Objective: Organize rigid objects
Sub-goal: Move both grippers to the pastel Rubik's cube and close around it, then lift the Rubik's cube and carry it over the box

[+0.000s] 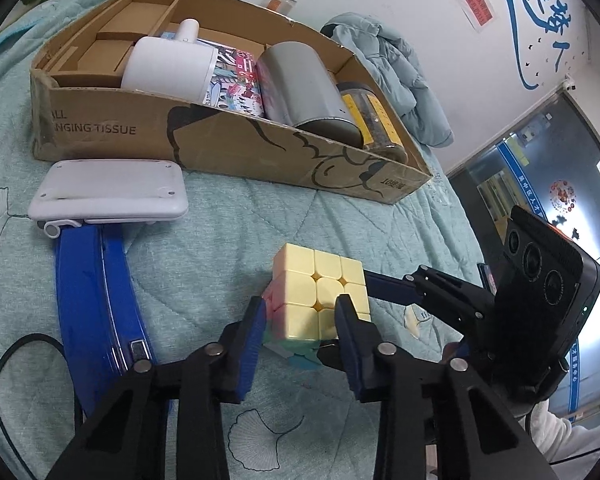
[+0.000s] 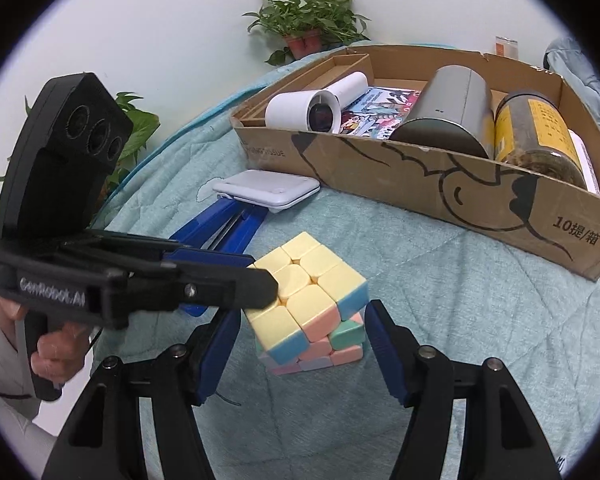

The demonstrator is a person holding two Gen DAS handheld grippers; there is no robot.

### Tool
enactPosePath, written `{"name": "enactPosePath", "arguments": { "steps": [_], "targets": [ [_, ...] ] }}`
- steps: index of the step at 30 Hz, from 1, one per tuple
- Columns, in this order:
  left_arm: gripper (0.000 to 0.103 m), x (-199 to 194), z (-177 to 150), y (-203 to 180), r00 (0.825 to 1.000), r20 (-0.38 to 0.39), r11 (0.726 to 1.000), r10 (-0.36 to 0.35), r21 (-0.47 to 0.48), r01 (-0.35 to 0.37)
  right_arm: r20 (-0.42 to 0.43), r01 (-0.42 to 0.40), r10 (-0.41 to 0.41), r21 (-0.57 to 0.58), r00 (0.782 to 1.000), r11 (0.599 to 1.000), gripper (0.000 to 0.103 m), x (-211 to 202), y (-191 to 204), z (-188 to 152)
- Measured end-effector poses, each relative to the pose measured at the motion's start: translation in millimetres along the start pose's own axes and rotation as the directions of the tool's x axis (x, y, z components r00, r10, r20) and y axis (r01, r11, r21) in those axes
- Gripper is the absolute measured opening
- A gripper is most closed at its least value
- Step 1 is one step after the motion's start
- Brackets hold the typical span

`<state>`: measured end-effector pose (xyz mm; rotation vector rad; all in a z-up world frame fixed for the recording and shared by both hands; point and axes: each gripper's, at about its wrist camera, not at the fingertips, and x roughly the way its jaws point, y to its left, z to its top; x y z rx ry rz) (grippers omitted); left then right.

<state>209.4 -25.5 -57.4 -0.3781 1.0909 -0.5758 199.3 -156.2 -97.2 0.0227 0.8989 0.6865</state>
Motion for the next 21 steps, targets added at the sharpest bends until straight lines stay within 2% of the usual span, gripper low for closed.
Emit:
{"name": "enactPosePath", "arguments": {
  "steps": [3,8,10,13,14,15,21],
  "targets": [
    [0.033,1,0,0,1.000,-0.001,1.000,0.008,0.001,-0.008,-0.010,-0.004,0.003,-0.039,1.000,0.999,0.066,-2,-1,1],
    [0.032,3,1,-1,1.000,-0.004,1.000,0.008,0.005,-0.007,-0.019,-0.005,0.003,-0.110,1.000,0.994,0.077,2,-2,6],
    [0.031,4,1,-2,1.000,-0.011,1.000,0.003,0.013,-0.003,-0.020,-0.004,0.001,-0.148,1.000,0.989,0.077,4,2,8],
    [0.031,4,1,-2,1.000,-0.012,1.000,0.005,0.018,-0.005,-0.004,0.019,-0.020,-0.220,1.000,0.975,0.075,3,9,8],
    [0.031,4,1,-2,1.000,-0.013,1.000,0.004,0.014,-0.003,-0.001,0.013,-0.013,-0.236,1.000,0.972,0.068,3,11,7],
    [0.031,5,1,-1,1.000,-0.018,1.000,-0.001,0.011,0.001,0.001,0.009,-0.009,-0.246,1.000,0.969,0.065,1,13,7],
    [0.030,6,0,-2,0.999,-0.037,1.000,-0.009,0.004,0.009,0.034,0.076,-0.070,-0.221,0.997,0.972,0.064,-4,21,-2]
  ]
}}
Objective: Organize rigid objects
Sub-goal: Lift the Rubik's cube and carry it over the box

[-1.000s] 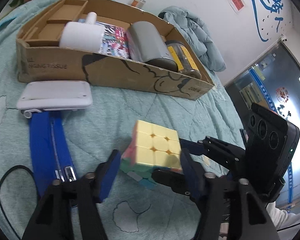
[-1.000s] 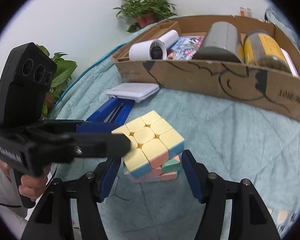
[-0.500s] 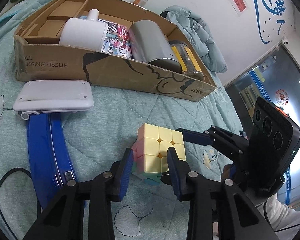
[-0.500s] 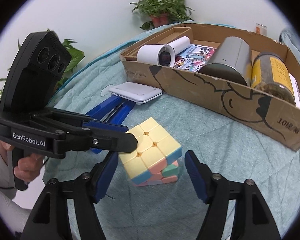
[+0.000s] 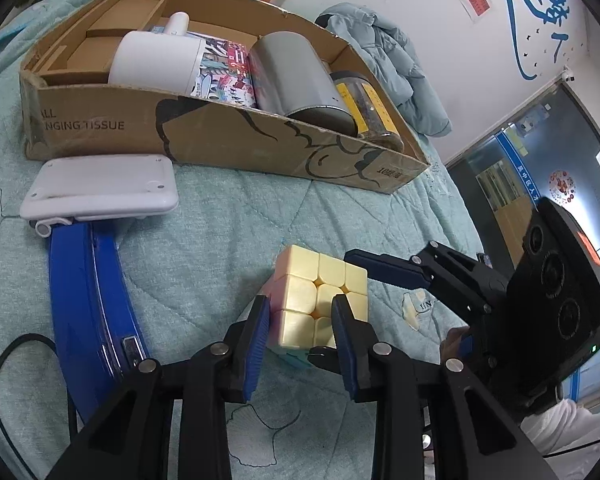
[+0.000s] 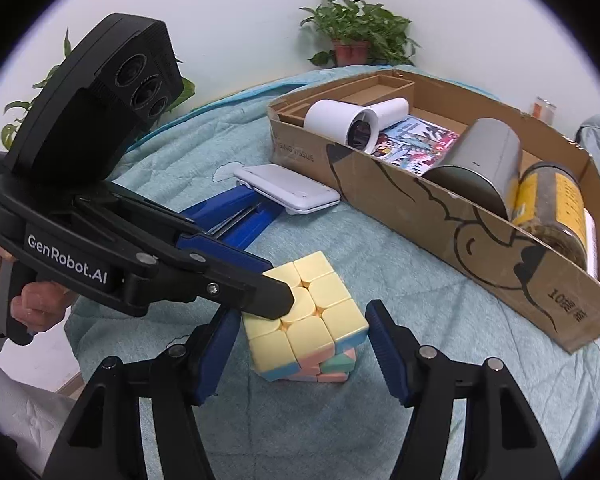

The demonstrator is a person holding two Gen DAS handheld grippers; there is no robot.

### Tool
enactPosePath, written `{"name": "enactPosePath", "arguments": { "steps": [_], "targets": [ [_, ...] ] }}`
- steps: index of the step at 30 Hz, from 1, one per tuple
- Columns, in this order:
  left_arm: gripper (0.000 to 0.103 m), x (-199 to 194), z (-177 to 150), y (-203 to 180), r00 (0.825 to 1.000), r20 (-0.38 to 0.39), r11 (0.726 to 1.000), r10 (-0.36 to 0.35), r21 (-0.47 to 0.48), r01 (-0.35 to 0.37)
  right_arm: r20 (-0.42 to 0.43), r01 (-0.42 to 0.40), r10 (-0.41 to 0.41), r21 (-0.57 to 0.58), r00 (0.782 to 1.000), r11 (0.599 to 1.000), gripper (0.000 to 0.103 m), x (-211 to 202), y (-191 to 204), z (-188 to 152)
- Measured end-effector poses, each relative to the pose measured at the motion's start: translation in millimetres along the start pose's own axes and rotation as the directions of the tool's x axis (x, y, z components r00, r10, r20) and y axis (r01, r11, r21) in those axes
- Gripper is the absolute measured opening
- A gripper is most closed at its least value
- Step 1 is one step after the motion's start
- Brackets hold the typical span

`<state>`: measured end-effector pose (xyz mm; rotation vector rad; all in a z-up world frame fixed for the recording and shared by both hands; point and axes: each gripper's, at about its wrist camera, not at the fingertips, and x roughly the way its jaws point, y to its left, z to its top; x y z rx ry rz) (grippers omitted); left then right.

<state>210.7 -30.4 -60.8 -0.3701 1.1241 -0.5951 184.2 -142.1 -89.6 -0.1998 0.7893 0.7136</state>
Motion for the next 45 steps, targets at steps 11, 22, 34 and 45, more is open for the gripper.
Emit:
{"name": "enactPosePath", "arguments": {
  "steps": [11,22,34,45],
  "targets": [
    [0.032,3,0,6,0.999,-0.041,0.996,-0.019,-0.091,0.015,-0.062,0.225,-0.216,0.246,0.974,0.943,0.064,-8,21,-6],
    [0.069,4,-15,8,0.992,-0.101,0.985,-0.075,-0.164,0.058,-0.113,0.102,-0.067,0.339,0.991,0.935,0.067,17,6,-29],
    [0.072,24,-14,13,0.989,-0.091,0.965,-0.119,-0.245,0.094,-0.014,-0.002,0.010,0.513,1.000,0.858,0.058,8,-7,-29],
    [0.071,-32,49,-3,0.993,0.051,0.985,-0.103,-0.133,0.109,0.128,0.019,-0.078,0.414,0.989,0.910,0.058,-17,-10,30]
  ]
}}
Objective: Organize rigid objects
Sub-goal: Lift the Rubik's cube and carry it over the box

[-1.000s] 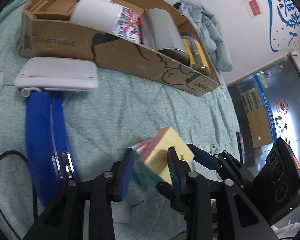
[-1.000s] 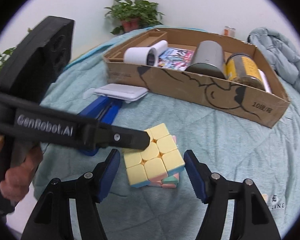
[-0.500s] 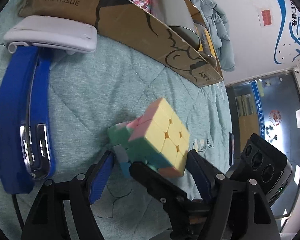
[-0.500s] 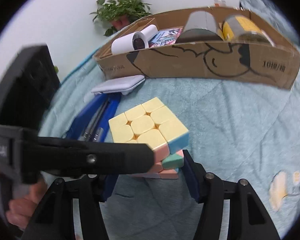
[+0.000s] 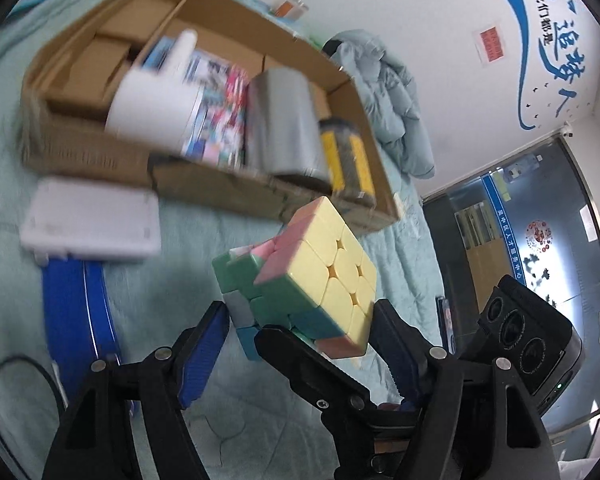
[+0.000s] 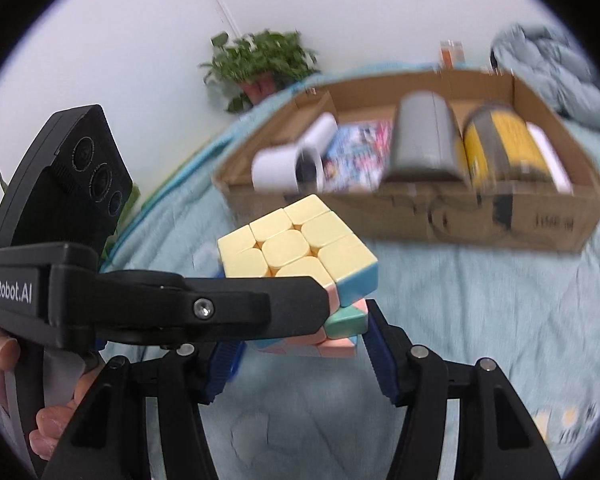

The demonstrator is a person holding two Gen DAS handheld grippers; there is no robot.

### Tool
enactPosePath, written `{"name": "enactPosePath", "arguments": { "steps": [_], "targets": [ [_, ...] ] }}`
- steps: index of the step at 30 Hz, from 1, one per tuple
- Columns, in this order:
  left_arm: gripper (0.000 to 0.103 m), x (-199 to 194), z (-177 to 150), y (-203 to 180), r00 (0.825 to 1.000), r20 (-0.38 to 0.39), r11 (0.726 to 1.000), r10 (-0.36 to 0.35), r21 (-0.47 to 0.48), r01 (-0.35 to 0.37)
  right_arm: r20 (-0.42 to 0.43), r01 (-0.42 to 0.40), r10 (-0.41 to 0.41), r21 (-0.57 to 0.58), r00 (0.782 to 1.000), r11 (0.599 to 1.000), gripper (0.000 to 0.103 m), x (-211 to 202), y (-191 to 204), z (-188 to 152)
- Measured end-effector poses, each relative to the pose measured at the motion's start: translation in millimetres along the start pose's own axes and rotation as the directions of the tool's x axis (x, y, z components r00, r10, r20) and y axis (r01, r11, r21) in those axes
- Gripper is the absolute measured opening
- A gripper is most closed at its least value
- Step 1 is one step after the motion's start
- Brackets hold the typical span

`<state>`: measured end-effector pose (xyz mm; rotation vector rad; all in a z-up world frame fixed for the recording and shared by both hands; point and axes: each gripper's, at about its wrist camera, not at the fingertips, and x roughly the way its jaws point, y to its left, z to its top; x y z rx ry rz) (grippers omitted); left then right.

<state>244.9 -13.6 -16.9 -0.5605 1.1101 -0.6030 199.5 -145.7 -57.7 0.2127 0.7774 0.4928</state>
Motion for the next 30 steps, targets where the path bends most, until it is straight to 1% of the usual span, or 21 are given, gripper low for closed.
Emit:
{"name": "enactPosePath", "arguments": {
  "steps": [3,7,11,14,17,19,21,25,30],
  "targets": [
    [0.071,-11,30,-8,1.000,0.025,0.999,0.003,0.046,-0.005,0.043,0.014,-0.013,-0.020,0.999,1.000,0.057,4,4,25],
    [0.071,-17,69,-10,0.999,0.034,0.997,0.007,0.073,-0.010,0.080,0.017,-0.015,-0.021,0.997,1.000,0.057,14,1,57],
    [0.071,-13,103,-2,1.000,0.018,0.997,0.012,0.079,-0.013,0.078,0.022,-0.021,-0.005,0.997,1.000,0.057,32,-7,79],
    [0.071,0,122,11,1.000,-0.013,0.997,0.021,0.070,-0.020,0.049,0.034,-0.035,0.016,0.998,0.999,0.057,50,-13,88],
    [0.071,14,135,23,0.999,-0.045,0.997,0.022,0.071,-0.019,0.020,0.053,-0.054,0.035,0.998,0.998,0.057,66,-19,91],
    [0.071,17,142,24,0.998,-0.050,0.996,0.024,0.091,-0.019,0.030,0.071,-0.072,0.041,0.997,0.997,0.057,70,-20,92],
    [0.071,19,146,23,0.998,-0.057,0.995,0.032,0.099,-0.026,0.036,0.070,-0.072,0.058,0.997,0.996,0.057,71,-23,94],
    [0.071,25,152,24,0.997,-0.070,0.995,0.034,0.098,-0.027,0.052,0.102,-0.105,0.067,0.993,0.993,0.057,71,-25,95],
    [0.071,32,157,19,0.996,-0.073,0.992,0.060,0.112,-0.052,0.052,0.123,-0.127,0.075,0.991,0.990,0.057,71,-26,96]
  ]
}}
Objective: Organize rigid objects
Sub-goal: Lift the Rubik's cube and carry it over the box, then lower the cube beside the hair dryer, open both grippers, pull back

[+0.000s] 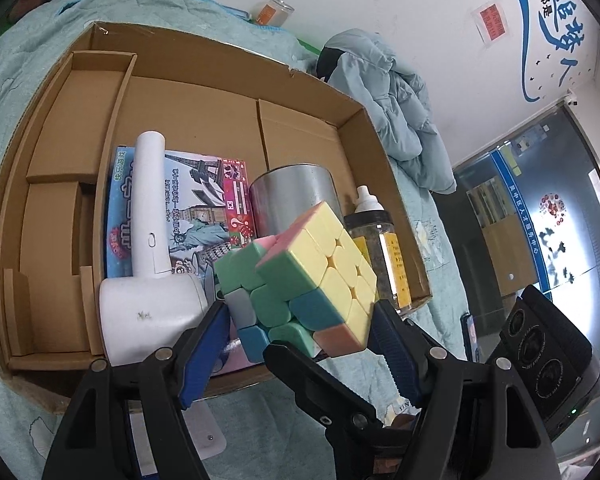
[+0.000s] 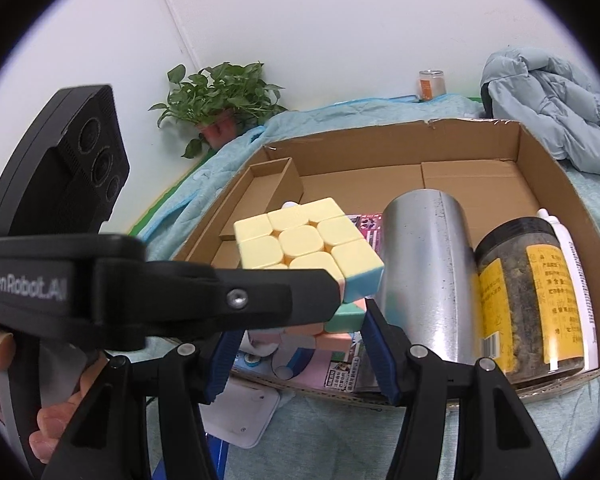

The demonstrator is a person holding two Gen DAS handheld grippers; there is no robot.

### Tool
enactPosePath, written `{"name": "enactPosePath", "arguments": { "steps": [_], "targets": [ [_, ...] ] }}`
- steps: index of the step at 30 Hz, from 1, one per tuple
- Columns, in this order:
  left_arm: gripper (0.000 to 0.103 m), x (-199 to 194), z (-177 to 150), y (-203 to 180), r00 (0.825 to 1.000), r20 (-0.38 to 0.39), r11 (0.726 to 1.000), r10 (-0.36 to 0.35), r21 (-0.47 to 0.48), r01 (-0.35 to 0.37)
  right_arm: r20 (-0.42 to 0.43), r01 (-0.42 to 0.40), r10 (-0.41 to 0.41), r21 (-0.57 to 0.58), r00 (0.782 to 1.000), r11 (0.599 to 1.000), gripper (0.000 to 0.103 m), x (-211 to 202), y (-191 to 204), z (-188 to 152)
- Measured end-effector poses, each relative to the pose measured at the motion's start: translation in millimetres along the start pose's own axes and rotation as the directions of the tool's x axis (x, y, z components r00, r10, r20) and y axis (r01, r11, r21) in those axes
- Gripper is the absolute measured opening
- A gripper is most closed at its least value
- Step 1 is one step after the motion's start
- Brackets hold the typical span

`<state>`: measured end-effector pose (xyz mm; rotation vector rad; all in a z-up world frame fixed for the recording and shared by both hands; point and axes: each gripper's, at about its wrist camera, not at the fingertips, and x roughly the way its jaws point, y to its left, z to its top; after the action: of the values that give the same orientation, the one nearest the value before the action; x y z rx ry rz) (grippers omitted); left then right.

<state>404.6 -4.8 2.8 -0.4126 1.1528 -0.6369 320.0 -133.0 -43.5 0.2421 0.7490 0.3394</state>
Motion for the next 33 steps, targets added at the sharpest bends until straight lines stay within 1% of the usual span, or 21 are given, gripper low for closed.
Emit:
{"name": "enactPosePath", "arguments": {
  "steps": [2,3,7,9,11,12,13,14,15,16,17,19,21,23,24,26,29,30,31,32,33],
  "targets": [
    [0.071,0,-1,-1,1.000,-0.005,1.000,0.007,0.004,-0.007,-0.006,-0.002,0.002,0.009,1.000,1.000,0.057,1,-2,1],
    [0.070,0,0,-3,1.000,-0.005,1.000,0.016,0.006,-0.016,-0.011,-0.005,0.005,0.014,1.000,1.000,0.057,2,-3,2],
    [0.071,-11,6,-10,0.995,0.054,0.996,0.090,0.017,-0.091,-0.015,0.004,-0.004,0.025,1.000,1.000,0.057,0,-8,1],
    [0.071,-14,10,-9,0.990,0.078,0.993,0.114,0.016,-0.116,-0.042,0.009,-0.007,0.038,0.999,0.999,0.056,3,-10,-1],
    [0.071,-9,13,-7,0.991,0.058,0.993,0.121,0.010,-0.122,-0.036,0.016,-0.015,0.028,0.999,0.999,0.056,3,-8,-3],
    [0.070,-5,14,-5,0.991,0.050,0.992,0.127,0.009,-0.128,-0.037,0.023,-0.023,0.014,0.999,1.000,0.056,3,-5,-3],
    [0.069,-4,15,-4,0.989,0.053,0.991,0.135,0.017,-0.136,-0.040,0.029,-0.029,0.005,0.999,1.000,0.057,2,-3,-3],
    [0.069,-2,16,-5,0.988,0.055,0.989,0.147,0.025,-0.149,-0.050,0.022,-0.022,0.000,0.999,1.000,0.058,3,-1,-2],
    [0.069,0,17,-4,0.986,0.051,0.987,0.156,0.027,-0.158,-0.062,-0.003,0.003,0.004,0.998,1.000,0.058,3,-1,-2],
    [0.068,1,18,-4,0.986,0.051,0.987,0.157,0.027,-0.158,-0.072,-0.040,0.041,0.011,0.997,0.999,0.058,2,-1,-2],
    [0.065,2,19,-4,0.986,0.048,0.987,0.158,0.027,-0.159,-0.073,-0.055,0.055,0.009,0.996,0.998,0.058,0,0,-2],
    [0.059,4,19,-3,0.985,0.040,0.984,0.171,0.042,-0.172,-0.066,-0.060,0.059,-0.010,0.996,0.998,0.058,-4,2,-3],
    [0.051,7,19,-4,0.985,0.029,0.983,0.173,0.058,-0.174,-0.064,-0.052,0.050,-0.026,0.997,0.998,0.058,-7,4,-5],
    [0.048,7,18,-4,0.986,0.025,0.983,0.168,0.066,-0.169,-0.071,-0.042,0.040,-0.021,0.997,0.999,0.051,-5,3,-6],
    [0.047,7,18,-4,0.984,0.017,0.981,0.179,0.077,-0.180,-0.071,-0.033,0.032,-0.011,0.997,0.999,0.049,-5,1,-5],
    [0.041,9,16,-4,0.976,0.020,0.971,0.218,0.097,-0.219,-0.066,-0.032,0.032,0.007,0.997,0.999,0.040,-6,-2,-2],
    [0.040,8,14,-1,0.973,0.023,0.967,0.230,0.107,-0.231,-0.023,-0.028,0.028,0.015,0.999,0.999,0.040,-15,-4,4],
    [0.040,8,14,1,0.972,0.019,0.967,0.234,0.101,-0.235,-0.032,-0.026,0.026,0.008,0.999,1.000,0.039,-13,-3,5],
    [0.040,8,14,3,0.973,0.016,0.968,0.232,0.098,-0.232,-0.040,-0.020,0.020,-0.002,0.999,1.000,0.035,-10,-1,5],
    [0.039,8,15,5,0.974,0.016,0.969,0.227,0.095,-0.228,-0.052,0.000,0.000,-0.018,0.999,1.000,0.027,-5,1,4],
    [0.038,8,15,8,0.971,0.013,0.966,0.240,0.095,-0.241,-0.074,0.032,-0.035,-0.046,0.997,0.998,0.021,2,3,2]
  ]
}}
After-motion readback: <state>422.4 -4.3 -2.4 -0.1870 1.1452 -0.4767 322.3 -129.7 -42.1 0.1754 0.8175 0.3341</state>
